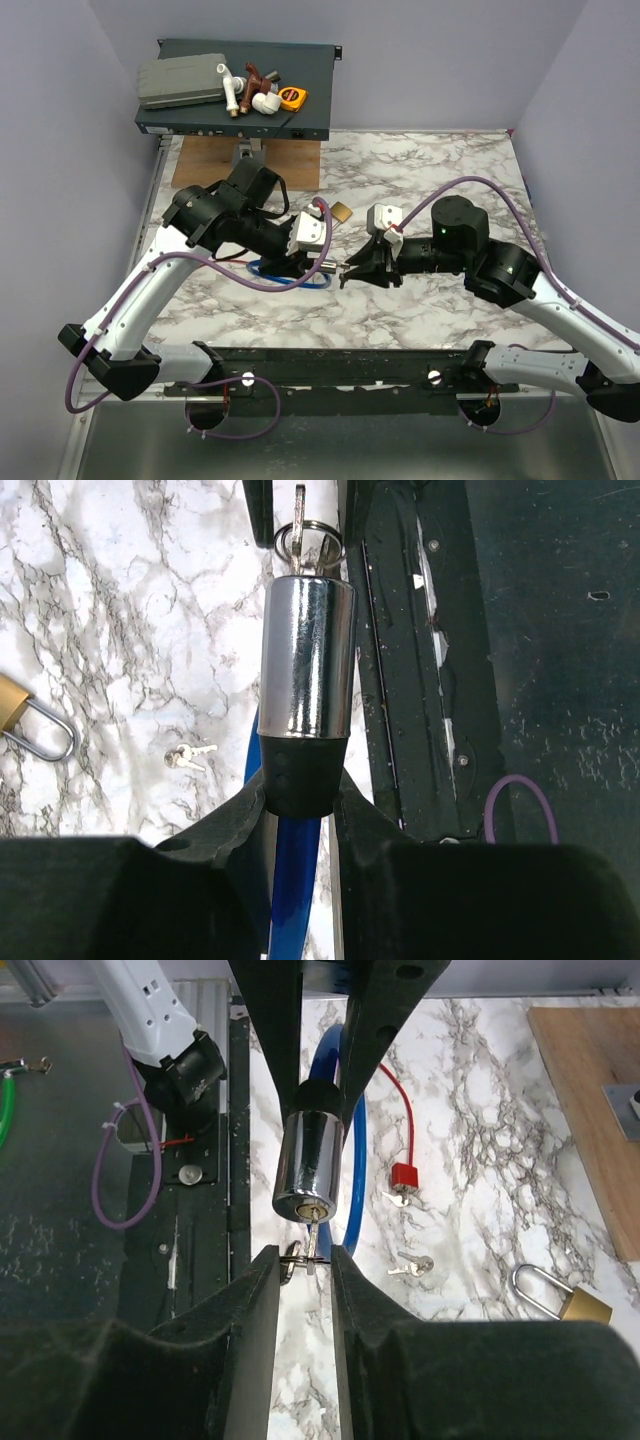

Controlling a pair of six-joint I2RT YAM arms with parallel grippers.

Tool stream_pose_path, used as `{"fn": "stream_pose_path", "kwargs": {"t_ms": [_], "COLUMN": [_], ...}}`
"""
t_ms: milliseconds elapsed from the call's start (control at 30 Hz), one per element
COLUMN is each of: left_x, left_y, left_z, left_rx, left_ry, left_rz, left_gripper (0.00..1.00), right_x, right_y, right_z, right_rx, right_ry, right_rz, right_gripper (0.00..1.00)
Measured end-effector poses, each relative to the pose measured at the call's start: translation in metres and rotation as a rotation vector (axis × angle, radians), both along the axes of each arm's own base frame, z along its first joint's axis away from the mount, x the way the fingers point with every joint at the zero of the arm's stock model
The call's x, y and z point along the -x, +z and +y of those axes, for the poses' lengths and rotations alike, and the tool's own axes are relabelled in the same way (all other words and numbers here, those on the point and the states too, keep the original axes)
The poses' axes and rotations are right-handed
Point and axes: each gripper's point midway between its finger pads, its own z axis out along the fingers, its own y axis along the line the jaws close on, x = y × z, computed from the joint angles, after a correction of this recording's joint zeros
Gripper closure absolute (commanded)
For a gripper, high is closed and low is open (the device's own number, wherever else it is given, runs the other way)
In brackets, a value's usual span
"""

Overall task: Unlock with the key
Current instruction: Unlock the lock.

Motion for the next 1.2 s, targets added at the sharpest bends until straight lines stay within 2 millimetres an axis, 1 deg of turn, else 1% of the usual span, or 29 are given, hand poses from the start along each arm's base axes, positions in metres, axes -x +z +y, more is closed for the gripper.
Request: {"fn": "stream_pose_path", "kwargs": {"t_ms": [100, 233, 333, 367, 533, 800, 933, 1000, 1100, 1200], "left_x": [0.000, 0.000, 0.000, 0.000, -0.001, -0.001, -0.004, -0.007, -0.013, -0.020], "left_y": [0.002, 0.002, 0.001, 0.001, 0.000, -0.003, -0.005, -0.007, -0.010, -0.013], "left_z": [0.000, 0.000, 0.000, 0.000, 0.000, 0.001, 0.001, 0.001, 0.003, 0.006], "left_rx": [0.002, -0.001, -0.005, -0.006, -0.010, -0.030, -0.051, -0.071, -0.098, -0.131], "left_ry": [-0.001, 0.000, 0.002, 0.002, 0.003, 0.020, 0.048, 0.061, 0.082, 0.101], "left_rz": [0.000, 0.007, 0.013, 0.014, 0.020, 0.042, 0.041, 0.024, -0.018, -0.058], "left_gripper": [1.00, 1.00, 1.00, 1.00, 1.00, 1.00, 1.00, 1.00, 1.00, 1.00], "right_x": [-0.002, -0.003, -0.004, -0.005, -0.006, -0.009, -0.014, -0.018, -0.023, -0.029], "right_y": [-0.003, -0.005, -0.004, -0.004, -0.003, -0.013, -0.022, -0.029, -0.042, -0.047], "right_z": [0.002, 0.003, 0.003, 0.003, 0.005, 0.009, 0.016, 0.020, 0.024, 0.026], "right_rx": [0.009, 0.010, 0.004, 0.002, -0.012, -0.004, 0.010, 0.030, 0.064, 0.075], "right_ry": [0.000, -0.004, -0.008, -0.010, -0.016, -0.032, -0.055, -0.072, -0.105, -0.124], "right_rz": [0.007, 0.006, 0.000, -0.002, -0.007, 0.040, 0.088, 0.124, 0.179, 0.219], "right_gripper": [0.80, 0.82, 0.93, 0.99, 0.99, 0.99, 1.00, 0.99, 0.99, 0.99]}}
